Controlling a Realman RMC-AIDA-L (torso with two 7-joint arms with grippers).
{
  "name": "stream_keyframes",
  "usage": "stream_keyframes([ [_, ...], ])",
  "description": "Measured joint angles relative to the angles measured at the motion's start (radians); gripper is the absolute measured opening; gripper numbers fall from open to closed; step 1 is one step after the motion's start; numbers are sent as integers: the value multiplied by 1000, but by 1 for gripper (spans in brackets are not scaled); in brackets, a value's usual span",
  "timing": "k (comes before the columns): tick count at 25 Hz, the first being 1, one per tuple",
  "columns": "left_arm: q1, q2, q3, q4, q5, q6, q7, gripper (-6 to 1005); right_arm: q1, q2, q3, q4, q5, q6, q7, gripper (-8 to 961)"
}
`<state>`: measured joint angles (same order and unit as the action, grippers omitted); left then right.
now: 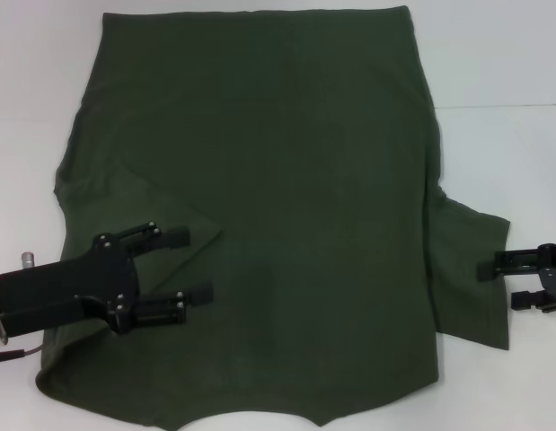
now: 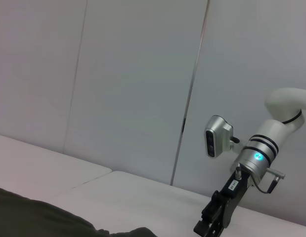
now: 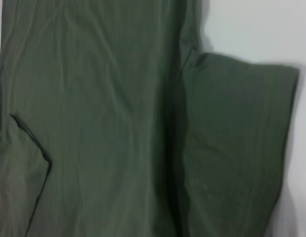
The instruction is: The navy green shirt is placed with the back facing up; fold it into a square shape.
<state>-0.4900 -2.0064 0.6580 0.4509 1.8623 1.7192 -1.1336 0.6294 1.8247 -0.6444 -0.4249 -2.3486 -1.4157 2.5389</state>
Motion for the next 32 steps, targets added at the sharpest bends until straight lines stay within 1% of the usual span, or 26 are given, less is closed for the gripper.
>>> stream_keyframes([
  [15, -5, 0, 0, 0, 0, -8, 0, 884, 13, 35, 0, 0, 0, 39, -19, 940],
  [24, -5, 0, 0, 0, 0, -11, 0, 884, 13, 38, -11, 2, 0, 42, -20, 931],
  [27, -5, 0, 0, 0, 0, -11, 0, 884, 13, 38, -8, 2, 0, 44, -20, 760],
  [32, -5, 0, -3, 0, 0, -11, 0, 883, 13, 37, -7, 2, 0, 46, -20, 567],
])
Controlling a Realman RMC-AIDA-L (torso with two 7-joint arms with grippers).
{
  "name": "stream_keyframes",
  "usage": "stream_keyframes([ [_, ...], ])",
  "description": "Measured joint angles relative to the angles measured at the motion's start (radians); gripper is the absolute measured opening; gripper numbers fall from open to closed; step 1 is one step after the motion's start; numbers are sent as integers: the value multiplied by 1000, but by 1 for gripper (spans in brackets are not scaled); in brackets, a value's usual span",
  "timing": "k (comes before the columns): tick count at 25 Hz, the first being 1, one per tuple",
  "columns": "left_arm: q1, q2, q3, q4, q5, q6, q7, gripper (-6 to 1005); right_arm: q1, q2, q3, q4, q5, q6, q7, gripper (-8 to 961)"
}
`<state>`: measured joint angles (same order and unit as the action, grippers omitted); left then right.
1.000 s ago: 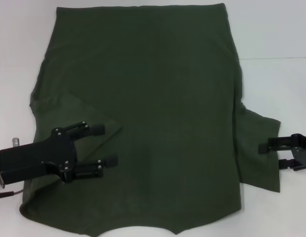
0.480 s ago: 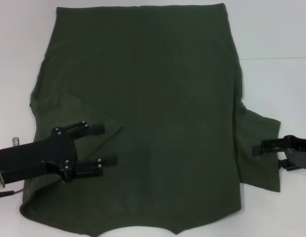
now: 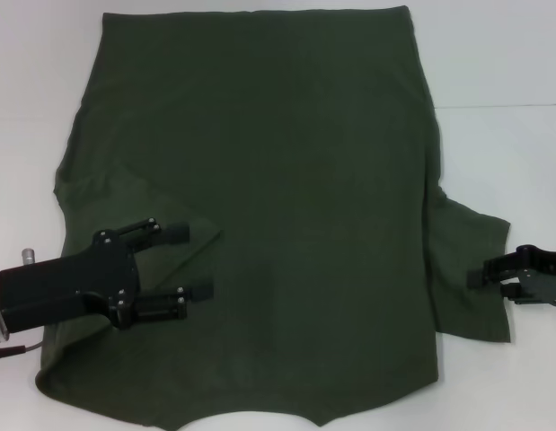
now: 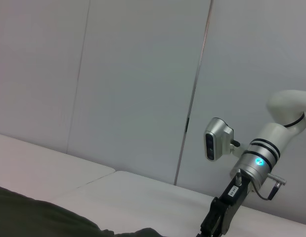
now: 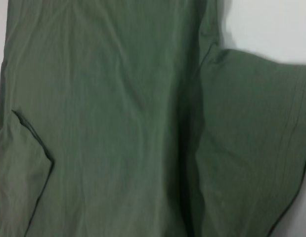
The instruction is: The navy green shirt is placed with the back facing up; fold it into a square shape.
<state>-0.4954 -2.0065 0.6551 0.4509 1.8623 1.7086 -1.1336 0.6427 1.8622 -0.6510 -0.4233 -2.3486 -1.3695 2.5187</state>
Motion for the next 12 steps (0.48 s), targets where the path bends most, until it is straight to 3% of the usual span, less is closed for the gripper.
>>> stream_keyframes([
  [12, 0, 0, -1, 0, 0, 0, 0, 884, -2, 0, 2, 0, 4, 7, 0, 277],
])
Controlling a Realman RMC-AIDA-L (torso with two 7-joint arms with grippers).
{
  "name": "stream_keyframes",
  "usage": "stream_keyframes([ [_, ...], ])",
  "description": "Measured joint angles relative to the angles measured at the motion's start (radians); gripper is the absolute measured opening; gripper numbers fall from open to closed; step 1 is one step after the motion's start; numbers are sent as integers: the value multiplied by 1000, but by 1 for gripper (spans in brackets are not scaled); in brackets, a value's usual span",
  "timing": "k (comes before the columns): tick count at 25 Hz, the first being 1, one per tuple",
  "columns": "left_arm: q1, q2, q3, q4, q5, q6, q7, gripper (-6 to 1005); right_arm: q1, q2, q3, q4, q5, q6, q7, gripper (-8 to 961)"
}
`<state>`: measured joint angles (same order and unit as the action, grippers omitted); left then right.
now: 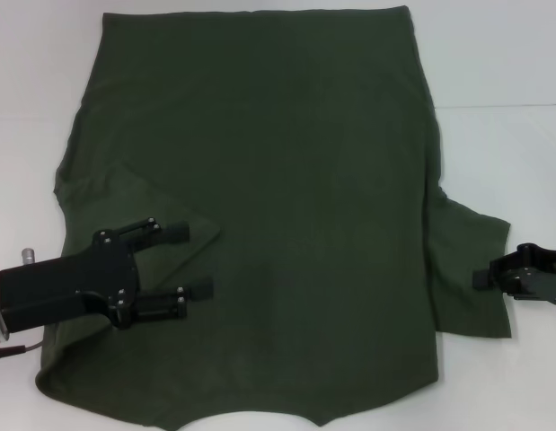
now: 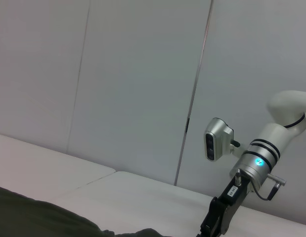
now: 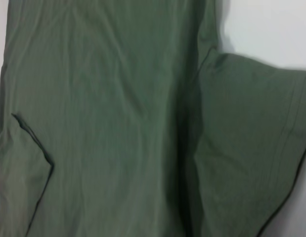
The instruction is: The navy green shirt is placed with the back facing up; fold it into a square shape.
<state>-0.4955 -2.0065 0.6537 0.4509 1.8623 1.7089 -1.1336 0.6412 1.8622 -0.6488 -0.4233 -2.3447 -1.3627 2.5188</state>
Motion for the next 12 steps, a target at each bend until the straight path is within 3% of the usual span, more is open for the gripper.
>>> stream_keyframes([
  [11, 0, -1, 0, 0, -4, 0, 0, 884, 8, 6, -21, -2, -2, 3, -16, 225],
  [12, 0, -1, 0, 0, -4, 0, 0, 884, 8, 6, -21, -4, -2, 3, -16, 123],
])
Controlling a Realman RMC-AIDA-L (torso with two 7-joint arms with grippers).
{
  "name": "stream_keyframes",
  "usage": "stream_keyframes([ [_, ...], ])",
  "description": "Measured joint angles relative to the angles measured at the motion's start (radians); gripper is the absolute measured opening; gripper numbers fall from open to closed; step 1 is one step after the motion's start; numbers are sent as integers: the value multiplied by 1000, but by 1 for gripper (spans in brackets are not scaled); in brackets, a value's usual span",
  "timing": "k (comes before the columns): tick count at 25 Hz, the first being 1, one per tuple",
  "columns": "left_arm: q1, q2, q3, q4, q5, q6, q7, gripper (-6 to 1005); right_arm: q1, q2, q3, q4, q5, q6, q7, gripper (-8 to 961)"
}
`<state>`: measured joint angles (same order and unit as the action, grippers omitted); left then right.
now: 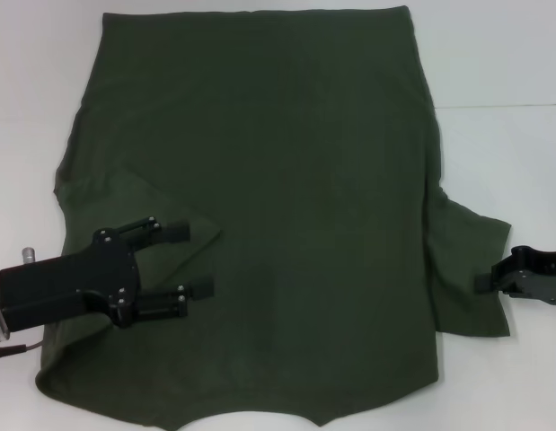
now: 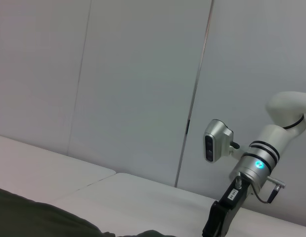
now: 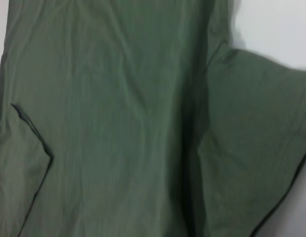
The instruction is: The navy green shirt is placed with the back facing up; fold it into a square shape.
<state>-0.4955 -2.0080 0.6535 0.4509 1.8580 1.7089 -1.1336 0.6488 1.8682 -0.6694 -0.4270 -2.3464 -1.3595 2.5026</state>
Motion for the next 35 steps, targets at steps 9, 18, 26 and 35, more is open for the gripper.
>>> stream_keyframes([
  [9, 0, 0, -4, 0, -3, 1, -2, 885, -9, -44, 15, -36, 4, -14, -21, 13],
  [18, 0, 0, -10, 4, -4, 0, -25, 885, 28, -79, 65, -145, 4, -109, -69, 16],
  [26, 4, 1, -39, 6, -5, 9, -37, 885, 100, -73, 64, -210, 4, -138, -91, 19],
  [35, 7, 3, -78, 8, -5, 12, -38, 884, 194, -46, 38, -223, 3, -152, -115, 21],
])
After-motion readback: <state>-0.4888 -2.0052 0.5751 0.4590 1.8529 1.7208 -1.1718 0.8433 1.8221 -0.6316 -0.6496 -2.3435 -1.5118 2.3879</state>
